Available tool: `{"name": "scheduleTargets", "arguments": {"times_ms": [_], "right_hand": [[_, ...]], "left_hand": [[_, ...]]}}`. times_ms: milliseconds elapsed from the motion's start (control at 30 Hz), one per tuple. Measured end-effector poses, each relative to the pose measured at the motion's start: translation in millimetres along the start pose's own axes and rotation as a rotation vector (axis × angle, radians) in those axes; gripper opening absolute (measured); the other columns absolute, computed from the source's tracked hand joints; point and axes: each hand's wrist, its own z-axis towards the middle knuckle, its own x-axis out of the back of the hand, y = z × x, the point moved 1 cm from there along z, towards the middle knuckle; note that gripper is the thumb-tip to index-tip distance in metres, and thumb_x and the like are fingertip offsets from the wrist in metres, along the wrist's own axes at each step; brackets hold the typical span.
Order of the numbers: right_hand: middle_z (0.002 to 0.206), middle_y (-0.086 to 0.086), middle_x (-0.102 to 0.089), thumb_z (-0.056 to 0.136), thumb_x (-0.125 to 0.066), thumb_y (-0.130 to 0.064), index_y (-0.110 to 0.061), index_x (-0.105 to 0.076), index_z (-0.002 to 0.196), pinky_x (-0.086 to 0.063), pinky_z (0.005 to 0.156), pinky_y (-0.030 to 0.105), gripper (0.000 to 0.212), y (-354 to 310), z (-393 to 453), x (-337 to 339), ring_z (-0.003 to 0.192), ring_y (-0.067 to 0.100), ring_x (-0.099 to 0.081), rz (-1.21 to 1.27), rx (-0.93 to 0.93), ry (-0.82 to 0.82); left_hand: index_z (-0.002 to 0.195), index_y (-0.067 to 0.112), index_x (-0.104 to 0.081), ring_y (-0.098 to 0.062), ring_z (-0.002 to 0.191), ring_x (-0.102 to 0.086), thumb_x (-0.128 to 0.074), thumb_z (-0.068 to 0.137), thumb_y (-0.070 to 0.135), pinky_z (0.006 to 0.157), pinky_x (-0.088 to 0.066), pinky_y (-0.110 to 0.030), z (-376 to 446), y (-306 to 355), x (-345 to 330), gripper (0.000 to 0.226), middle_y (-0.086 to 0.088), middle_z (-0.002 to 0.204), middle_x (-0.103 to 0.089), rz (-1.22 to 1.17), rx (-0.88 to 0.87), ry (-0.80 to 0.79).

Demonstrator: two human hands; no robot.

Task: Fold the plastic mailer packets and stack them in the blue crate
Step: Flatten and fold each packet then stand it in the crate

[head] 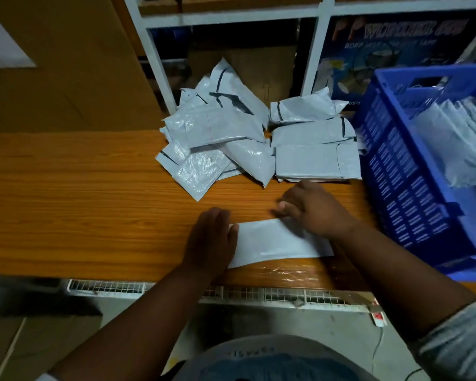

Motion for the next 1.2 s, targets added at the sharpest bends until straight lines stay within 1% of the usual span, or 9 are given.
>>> {"name": "scheduleTargets", "arguments": {"times_ms": [133, 267, 467, 600, 733, 867, 1000, 1067, 1200], "right_hand": [[0.129, 0.001, -0.054, 0.100, -0.030, -0.065, -0.028, -0.062, 0.128, -0.047, 0.105, 0.051, 0.057, -30.7, -9.7, -35.0, 0.125, 0.026, -0.051, -0.161, 0.127, -0.025], [0.166, 0.011, -0.036, 0.104, -0.040, -0.050, -0.023, -0.048, 0.153, -0.025, 0.125, 0.066, 0.056, -51.7, -15.6, -70.3, 0.158, 0.033, -0.028, -0.296, 0.190, -0.044], [0.177, 0.012, -0.017, 0.112, -0.026, -0.049, -0.012, -0.023, 0.169, -0.014, 0.130, 0.060, 0.068, -36.6, -31.5, -113.2, 0.165, 0.029, -0.009, -0.279, 0.251, -0.046], [0.178, 0.010, -0.015, 0.112, -0.025, -0.049, -0.012, -0.024, 0.169, -0.011, 0.132, 0.057, 0.068, -32.2, -28.1, -117.7, 0.166, 0.026, -0.007, -0.248, 0.284, -0.006], [0.177, 0.010, -0.020, 0.109, -0.033, -0.045, -0.013, -0.030, 0.168, -0.010, 0.133, 0.054, 0.067, -23.3, -23.9, -115.6, 0.165, 0.025, -0.011, -0.106, 0.288, -0.029], [0.174, 0.010, -0.029, 0.103, -0.044, -0.032, -0.013, -0.040, 0.164, -0.010, 0.133, 0.051, 0.064, -16.5, -23.3, -101.9, 0.164, 0.022, -0.018, 0.280, 0.204, -0.042], [0.173, 0.001, -0.032, 0.103, -0.053, -0.019, -0.022, -0.038, 0.165, -0.008, 0.134, 0.041, 0.065, -15.7, -31.1, -78.9, 0.162, 0.013, -0.019, 0.577, 0.113, -0.027], [0.173, 0.006, -0.032, 0.103, -0.057, -0.017, -0.017, -0.039, 0.165, -0.008, 0.134, 0.043, 0.064, -11.7, -32.7, -70.5, 0.163, 0.018, -0.018, 0.430, 0.138, -0.042], [0.170, 0.014, -0.034, 0.102, -0.049, -0.040, -0.011, -0.041, 0.161, -0.022, 0.128, 0.061, 0.067, 1.9, -42.3, -85.3, 0.159, 0.034, -0.028, -0.215, 0.299, -0.037]], "left_hand": [[0.164, 0.008, -0.033, -0.035, 0.160, -0.024, -0.033, 0.109, 0.049, 0.128, -0.027, -0.055, -4.8, 23.4, -25.4, 0.069, -0.017, 0.172, -0.028, 0.105, -0.118, -0.163], [0.166, 0.009, -0.032, -0.034, 0.163, -0.020, -0.030, 0.105, 0.048, 0.129, -0.023, -0.060, -12.6, 25.0, -41.4, 0.073, -0.015, 0.174, -0.026, 0.212, -0.107, -0.200], [0.169, 0.010, -0.025, -0.033, 0.165, -0.011, -0.031, 0.106, 0.046, 0.129, -0.018, -0.060, -12.2, 20.8, -54.7, 0.072, -0.013, 0.178, -0.017, 0.252, -0.115, -0.201], [0.168, 0.006, -0.029, -0.035, 0.165, -0.014, -0.035, 0.107, 0.041, 0.128, -0.021, -0.062, -14.3, 17.8, -59.9, 0.071, -0.016, 0.177, -0.019, 0.206, -0.115, -0.155], [0.167, 0.003, -0.029, -0.036, 0.165, -0.014, -0.030, 0.109, 0.041, 0.127, -0.022, -0.063, -16.4, 19.6, -60.3, 0.069, -0.018, 0.177, -0.018, 0.193, -0.125, -0.168], [0.171, 0.009, -0.013, -0.034, 0.166, 0.002, -0.010, 0.106, 0.051, 0.130, -0.011, -0.066, -7.7, 29.3, -51.2, 0.078, -0.016, 0.179, 0.000, 0.234, -0.038, -0.290], [0.171, 0.010, -0.004, -0.034, 0.166, 0.000, -0.015, 0.106, 0.050, 0.132, -0.011, -0.061, -3.9, 60.0, -47.9, 0.077, -0.015, 0.179, -0.001, 0.049, -0.094, -0.255], [0.172, 0.015, -0.001, -0.032, 0.166, -0.001, -0.016, 0.106, 0.052, 0.132, -0.012, -0.059, -9.9, 62.8, -53.7, 0.077, -0.012, 0.179, -0.001, 0.103, -0.091, -0.291], [0.165, 0.007, -0.034, -0.037, 0.161, -0.025, -0.035, 0.106, 0.044, 0.125, -0.025, -0.062, -13.8, 62.9, -59.3, 0.070, -0.017, 0.173, -0.028, 0.198, -0.125, -0.214]]}}
